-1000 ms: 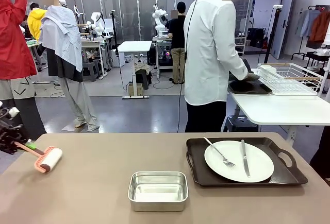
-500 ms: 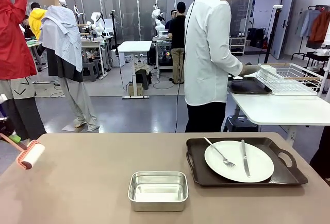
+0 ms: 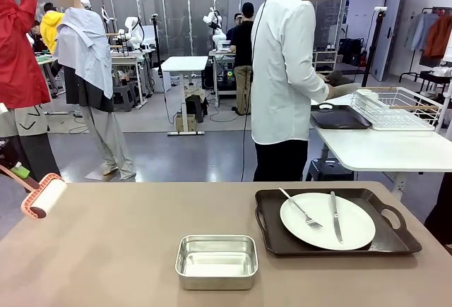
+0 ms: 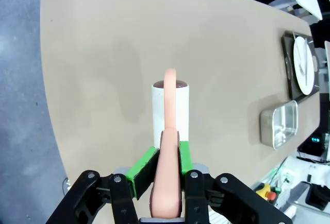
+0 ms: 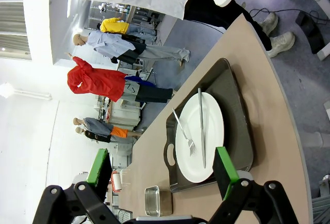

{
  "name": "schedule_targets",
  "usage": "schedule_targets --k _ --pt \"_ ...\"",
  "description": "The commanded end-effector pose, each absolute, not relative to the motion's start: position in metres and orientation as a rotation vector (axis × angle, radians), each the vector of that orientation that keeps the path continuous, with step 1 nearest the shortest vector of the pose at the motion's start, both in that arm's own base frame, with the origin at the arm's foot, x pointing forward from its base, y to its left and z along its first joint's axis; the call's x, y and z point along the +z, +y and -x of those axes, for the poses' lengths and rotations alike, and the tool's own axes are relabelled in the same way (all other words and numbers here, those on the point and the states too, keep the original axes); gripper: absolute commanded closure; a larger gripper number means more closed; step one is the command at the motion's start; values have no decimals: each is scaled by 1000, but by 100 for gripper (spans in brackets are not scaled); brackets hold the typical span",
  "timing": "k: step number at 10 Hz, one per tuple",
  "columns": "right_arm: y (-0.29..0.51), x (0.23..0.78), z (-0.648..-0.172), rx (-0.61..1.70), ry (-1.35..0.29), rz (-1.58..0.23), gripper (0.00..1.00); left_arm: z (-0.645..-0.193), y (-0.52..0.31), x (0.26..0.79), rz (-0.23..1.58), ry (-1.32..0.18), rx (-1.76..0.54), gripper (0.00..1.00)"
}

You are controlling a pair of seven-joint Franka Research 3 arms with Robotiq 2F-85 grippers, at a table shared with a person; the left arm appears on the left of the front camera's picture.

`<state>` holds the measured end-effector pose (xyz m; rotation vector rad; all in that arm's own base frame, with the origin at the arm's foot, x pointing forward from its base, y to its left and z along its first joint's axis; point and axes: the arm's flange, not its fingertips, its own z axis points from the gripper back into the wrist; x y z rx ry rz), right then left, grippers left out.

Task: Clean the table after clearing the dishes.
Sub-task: When the left (or right) Handle tray is removed, use the left hand (or right hand) to clean the left (or right) side of the table with the Lint Roller, then place the Lint Roller back on top of the Airtight Container.

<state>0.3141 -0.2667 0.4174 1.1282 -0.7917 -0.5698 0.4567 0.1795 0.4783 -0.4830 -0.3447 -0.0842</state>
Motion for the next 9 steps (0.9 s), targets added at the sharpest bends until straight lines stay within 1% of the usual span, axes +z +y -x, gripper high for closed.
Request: schedule_targets --k 1,9 --pt "-266 417 -311 -563 -797 -1131 0 -466 186 473 466 -341 -72 77" --pt "-266 417 -311 -563 -797 -1131 0 -466 186 473 466 -341 -72 77"
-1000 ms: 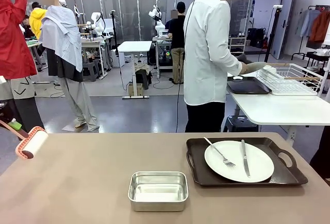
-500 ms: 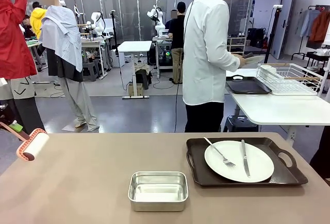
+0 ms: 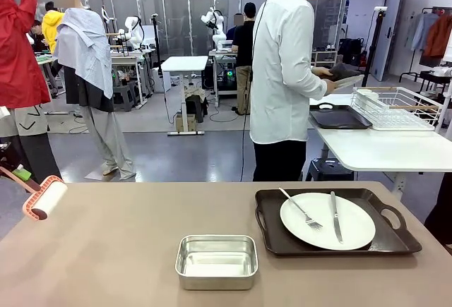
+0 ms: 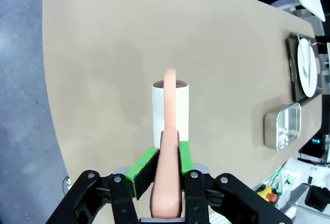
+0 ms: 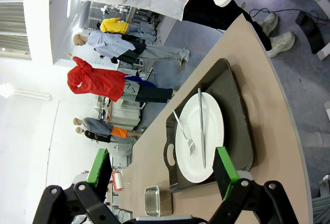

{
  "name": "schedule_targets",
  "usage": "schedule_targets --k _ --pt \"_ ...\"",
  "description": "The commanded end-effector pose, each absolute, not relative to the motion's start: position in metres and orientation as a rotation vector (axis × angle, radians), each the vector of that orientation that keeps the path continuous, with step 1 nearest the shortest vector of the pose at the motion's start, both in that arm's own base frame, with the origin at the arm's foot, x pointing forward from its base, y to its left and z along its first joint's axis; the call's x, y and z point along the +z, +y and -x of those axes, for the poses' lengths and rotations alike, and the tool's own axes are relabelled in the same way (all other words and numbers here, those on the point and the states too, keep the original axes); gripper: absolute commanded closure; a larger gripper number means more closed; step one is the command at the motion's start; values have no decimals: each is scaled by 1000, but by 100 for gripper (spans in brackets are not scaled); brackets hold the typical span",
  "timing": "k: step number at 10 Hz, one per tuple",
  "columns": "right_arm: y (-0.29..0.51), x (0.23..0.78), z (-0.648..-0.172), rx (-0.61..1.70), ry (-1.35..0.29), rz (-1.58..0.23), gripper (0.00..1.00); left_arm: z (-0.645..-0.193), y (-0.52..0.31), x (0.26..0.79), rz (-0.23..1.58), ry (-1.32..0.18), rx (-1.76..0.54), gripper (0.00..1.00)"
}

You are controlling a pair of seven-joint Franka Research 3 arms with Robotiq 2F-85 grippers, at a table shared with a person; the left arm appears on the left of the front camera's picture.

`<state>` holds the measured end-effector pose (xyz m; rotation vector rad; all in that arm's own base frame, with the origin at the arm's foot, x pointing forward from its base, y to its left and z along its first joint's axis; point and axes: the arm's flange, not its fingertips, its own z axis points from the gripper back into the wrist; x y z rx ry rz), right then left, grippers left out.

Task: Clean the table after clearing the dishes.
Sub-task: Place the Lint Roller back on top of the Airtight Container.

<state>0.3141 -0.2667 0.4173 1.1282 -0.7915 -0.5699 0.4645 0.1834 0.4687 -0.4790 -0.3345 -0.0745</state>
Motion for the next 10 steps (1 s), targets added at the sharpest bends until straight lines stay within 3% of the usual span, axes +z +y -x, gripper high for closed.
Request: schedule_targets --k 1,4,7,10 --pt "-266 417 -311 -563 -797 -1131 0 -464 183 469 479 -334 -75 77" --pt "-266 417 -311 -563 -797 -1131 0 -494 64 524 462 -318 -588 77" --pt "-266 417 -311 -563 -797 -1131 0 -463 -74 573 420 -306 -1049 77" --pt "-266 417 -311 -563 -797 -1131 0 -430 -181 572 293 -228 -1367 77"
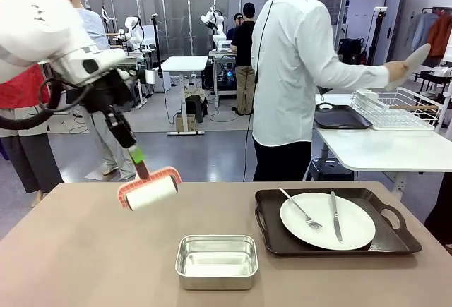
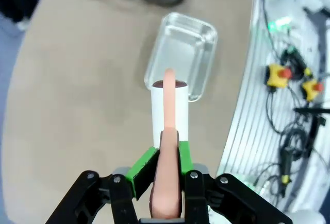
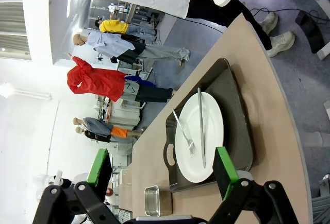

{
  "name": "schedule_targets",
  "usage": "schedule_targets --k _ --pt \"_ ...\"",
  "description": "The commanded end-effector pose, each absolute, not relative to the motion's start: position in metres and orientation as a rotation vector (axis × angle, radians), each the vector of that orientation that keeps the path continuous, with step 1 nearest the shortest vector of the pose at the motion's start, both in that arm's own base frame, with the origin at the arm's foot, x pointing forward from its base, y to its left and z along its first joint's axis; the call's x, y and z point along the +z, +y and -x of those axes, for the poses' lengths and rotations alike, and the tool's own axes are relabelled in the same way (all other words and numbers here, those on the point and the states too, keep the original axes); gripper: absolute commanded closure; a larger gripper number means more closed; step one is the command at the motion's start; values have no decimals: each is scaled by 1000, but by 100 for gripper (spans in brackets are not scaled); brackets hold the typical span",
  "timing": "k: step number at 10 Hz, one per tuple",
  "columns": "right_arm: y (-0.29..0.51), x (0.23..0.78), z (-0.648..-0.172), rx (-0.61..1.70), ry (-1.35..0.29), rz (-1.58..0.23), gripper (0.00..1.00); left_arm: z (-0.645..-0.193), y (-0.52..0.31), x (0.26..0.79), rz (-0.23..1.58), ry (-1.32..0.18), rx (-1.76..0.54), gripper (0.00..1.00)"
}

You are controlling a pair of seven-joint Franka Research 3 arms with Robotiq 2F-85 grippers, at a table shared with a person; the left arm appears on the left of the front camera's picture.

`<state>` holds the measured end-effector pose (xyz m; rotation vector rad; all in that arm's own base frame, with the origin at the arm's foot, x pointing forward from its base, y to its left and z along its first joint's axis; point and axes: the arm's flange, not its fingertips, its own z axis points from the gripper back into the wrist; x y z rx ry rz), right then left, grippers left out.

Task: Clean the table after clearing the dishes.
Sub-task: Place the Lint Roller back on top of the Airtight Container.

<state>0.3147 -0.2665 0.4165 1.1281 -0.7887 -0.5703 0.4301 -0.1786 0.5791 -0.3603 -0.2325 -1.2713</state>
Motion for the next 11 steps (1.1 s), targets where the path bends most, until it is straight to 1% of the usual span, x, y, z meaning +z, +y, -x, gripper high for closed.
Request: schedule_targets --k 1,3,6,9,11 --pt "-266 417 -311 -563 -797 -1131 0 -424 -219 571 286 -224 -1481 77" --pt "-266 417 -311 -563 -797 -1131 0 -411 -272 561 304 -179 -1615 77" --pt "-266 417 -311 -563 -797 -1131 0 -402 -322 516 282 -146 -1670 77" --pt "-266 417 -311 -563 -797 -1131 0 -420 -347 482 292 -148 -1728 77" --pt "-266 417 -311 -563 -797 -1131 0 -436 -359 461 249 -134 -1724 77"
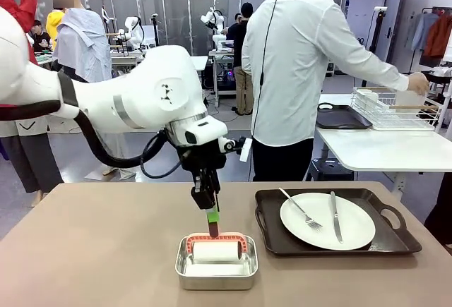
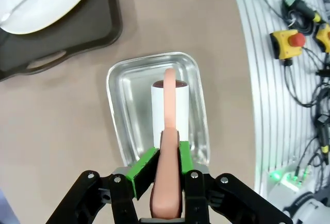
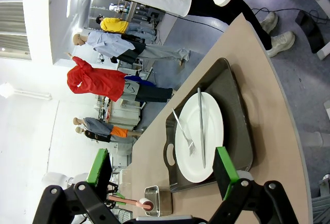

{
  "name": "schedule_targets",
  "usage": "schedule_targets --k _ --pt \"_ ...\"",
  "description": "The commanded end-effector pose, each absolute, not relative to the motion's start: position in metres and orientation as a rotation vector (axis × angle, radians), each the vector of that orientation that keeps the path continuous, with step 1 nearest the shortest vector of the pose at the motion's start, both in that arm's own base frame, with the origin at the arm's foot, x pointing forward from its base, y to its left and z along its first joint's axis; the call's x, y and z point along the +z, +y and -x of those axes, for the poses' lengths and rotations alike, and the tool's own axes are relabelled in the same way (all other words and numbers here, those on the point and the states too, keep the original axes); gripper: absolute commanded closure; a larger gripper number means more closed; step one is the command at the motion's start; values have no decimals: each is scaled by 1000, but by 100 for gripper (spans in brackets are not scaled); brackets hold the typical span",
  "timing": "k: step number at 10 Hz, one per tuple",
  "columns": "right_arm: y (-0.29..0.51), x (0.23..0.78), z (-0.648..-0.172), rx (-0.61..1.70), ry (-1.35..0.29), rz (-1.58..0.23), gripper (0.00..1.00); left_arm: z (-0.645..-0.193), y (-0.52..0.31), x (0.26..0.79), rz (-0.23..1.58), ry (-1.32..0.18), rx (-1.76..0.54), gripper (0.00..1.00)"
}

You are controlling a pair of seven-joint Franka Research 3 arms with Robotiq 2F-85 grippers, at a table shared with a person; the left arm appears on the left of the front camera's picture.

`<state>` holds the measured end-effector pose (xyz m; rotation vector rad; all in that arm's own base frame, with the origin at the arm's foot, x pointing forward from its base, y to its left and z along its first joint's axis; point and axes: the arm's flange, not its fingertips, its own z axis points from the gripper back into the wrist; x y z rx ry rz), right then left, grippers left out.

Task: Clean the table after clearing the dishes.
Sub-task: Place the Lint Roller back on top of the Airtight Container.

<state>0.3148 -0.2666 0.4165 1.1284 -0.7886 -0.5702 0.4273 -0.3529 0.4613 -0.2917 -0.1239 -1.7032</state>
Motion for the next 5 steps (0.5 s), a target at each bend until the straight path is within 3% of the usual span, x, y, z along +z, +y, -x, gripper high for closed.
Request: schedule_targets --k 1,5 --pt "-266 417 -311 -563 -797 -1131 0 -444 -366 454 226 -126 -1719 77" --pt "-266 417 -311 -563 -797 -1131 0 -477 -372 425 134 -60 -1639 77"
